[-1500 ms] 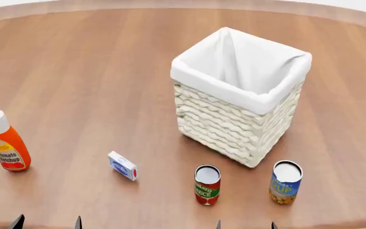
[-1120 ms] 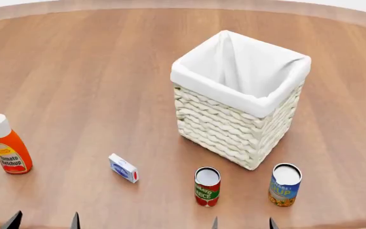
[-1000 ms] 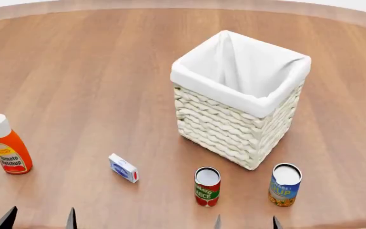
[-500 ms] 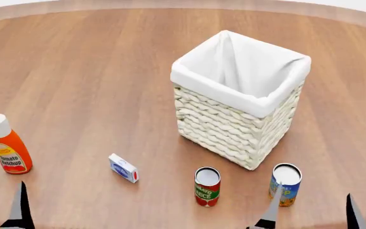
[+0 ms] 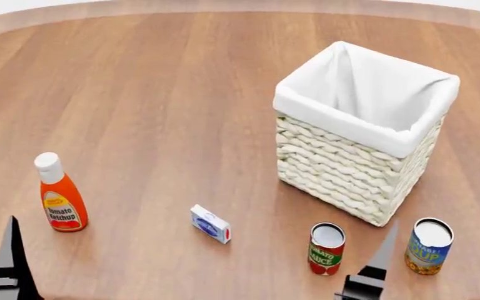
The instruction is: Pick up the ketchup, and put it in the basket.
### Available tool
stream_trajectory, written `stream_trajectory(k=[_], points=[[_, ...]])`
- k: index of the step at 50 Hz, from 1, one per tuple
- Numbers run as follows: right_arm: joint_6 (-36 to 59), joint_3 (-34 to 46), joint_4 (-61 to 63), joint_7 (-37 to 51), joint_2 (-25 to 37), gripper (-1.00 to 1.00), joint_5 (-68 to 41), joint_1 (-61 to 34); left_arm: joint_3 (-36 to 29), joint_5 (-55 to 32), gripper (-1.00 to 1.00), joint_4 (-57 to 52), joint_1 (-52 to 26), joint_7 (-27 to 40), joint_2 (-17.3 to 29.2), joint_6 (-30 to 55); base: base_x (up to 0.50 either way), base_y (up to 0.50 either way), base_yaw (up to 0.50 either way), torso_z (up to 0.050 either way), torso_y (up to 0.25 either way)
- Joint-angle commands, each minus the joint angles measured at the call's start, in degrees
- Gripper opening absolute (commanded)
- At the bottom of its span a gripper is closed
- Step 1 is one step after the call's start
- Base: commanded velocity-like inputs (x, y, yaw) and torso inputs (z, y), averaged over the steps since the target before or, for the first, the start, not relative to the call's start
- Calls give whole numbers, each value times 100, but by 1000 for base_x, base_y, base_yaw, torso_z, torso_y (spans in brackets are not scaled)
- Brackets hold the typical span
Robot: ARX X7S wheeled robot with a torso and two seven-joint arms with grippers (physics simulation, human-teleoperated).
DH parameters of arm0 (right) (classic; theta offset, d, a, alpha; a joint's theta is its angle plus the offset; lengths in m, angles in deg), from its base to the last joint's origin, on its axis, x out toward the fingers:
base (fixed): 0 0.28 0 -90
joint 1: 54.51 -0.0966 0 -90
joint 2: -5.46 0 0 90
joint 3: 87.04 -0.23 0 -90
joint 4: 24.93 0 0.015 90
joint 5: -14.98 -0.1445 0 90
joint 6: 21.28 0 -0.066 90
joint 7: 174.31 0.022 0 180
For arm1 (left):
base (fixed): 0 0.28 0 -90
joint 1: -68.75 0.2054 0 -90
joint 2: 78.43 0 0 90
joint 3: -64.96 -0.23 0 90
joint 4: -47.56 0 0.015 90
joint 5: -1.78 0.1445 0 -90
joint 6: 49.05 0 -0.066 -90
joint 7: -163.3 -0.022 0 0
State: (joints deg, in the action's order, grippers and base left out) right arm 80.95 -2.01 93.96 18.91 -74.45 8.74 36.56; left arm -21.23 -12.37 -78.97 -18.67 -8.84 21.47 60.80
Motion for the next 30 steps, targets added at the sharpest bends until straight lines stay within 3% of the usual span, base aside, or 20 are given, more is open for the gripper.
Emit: stream_trajectory(k=[1,30], points=[[-71,123,-32,88,65,100,151,-68,-55,4,100,125,-79,45,44,-56,0,16,0,0,0],[85,474,179,176,231,100,391,28,-56,-114,100,-199,123,255,225,-43,21,499,0,0,0]])
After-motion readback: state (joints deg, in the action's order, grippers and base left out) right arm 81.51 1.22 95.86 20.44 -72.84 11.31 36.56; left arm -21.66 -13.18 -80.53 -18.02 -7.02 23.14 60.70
